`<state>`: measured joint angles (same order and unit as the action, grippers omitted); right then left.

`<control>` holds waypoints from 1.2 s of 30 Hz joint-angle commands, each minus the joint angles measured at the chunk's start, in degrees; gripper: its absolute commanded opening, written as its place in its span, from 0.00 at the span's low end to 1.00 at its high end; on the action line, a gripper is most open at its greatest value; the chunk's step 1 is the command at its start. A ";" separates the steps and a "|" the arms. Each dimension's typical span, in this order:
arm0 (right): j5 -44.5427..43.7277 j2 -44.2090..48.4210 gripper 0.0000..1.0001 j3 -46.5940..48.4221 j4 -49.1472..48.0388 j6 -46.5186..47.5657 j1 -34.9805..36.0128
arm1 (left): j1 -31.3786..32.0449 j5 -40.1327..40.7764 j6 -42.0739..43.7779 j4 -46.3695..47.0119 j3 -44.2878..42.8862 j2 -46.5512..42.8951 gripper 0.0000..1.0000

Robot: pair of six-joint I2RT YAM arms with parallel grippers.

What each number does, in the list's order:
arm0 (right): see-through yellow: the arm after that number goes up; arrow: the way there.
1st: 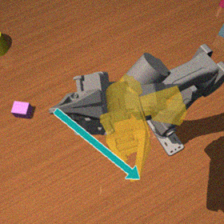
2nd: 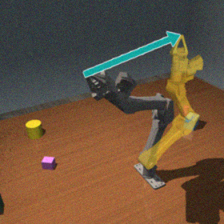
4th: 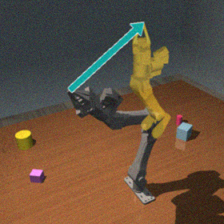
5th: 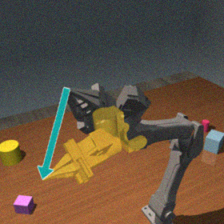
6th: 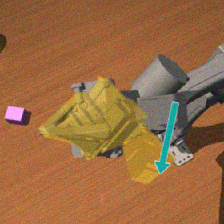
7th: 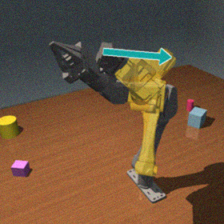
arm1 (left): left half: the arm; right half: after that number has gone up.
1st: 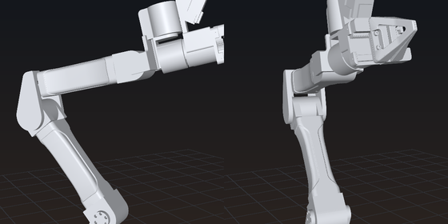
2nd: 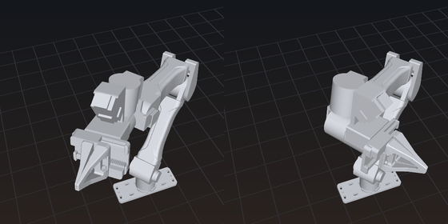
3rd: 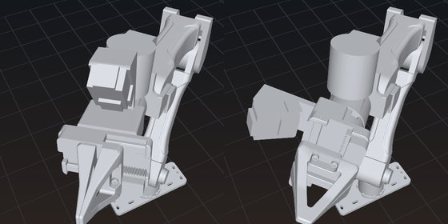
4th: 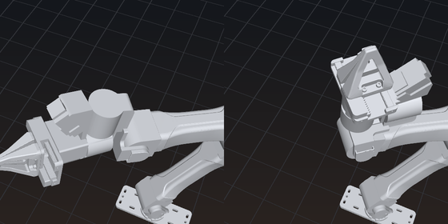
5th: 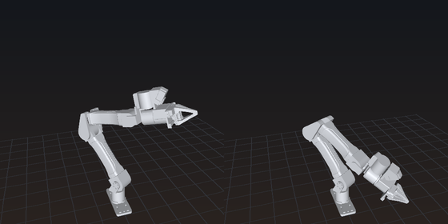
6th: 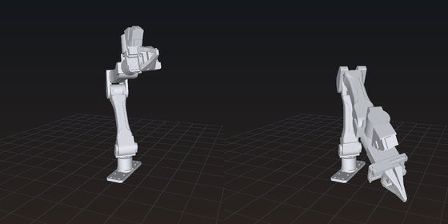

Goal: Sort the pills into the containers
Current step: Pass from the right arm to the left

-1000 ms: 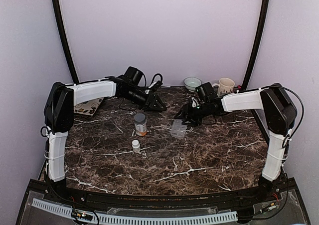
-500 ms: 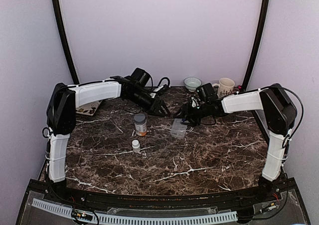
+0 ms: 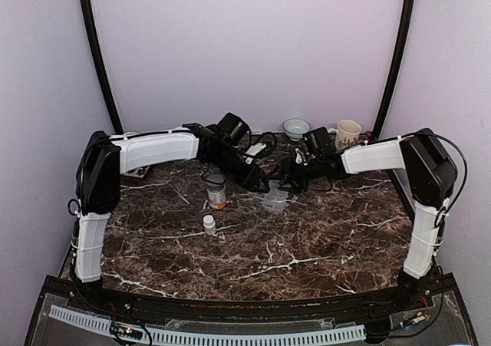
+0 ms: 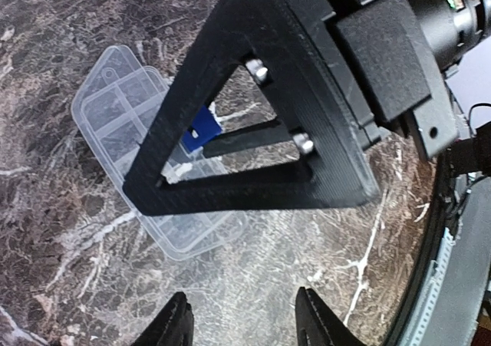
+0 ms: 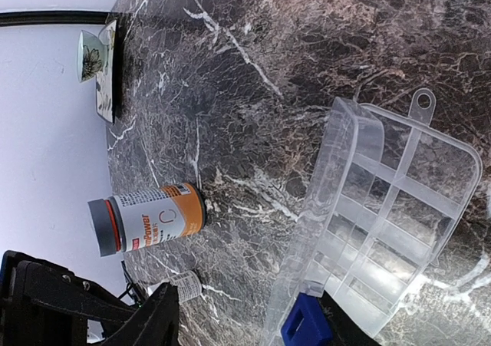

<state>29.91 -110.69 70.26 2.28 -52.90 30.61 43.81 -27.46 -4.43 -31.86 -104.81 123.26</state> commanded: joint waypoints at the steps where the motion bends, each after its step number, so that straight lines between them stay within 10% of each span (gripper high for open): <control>1: 1.13 -0.99 0.53 1.51 -1.68 -1.09 -0.38 | 1.69 6.16 1.17 1.11 1.01 -0.94 0.47; 36: 5.61 -3.01 0.53 3.12 -3.80 -7.47 -0.54 | 8.38 30.74 -8.03 22.41 9.78 0.98 0.50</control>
<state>34.52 -112.73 72.77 0.95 -59.18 30.59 51.46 2.37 -11.07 -13.28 -96.03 124.62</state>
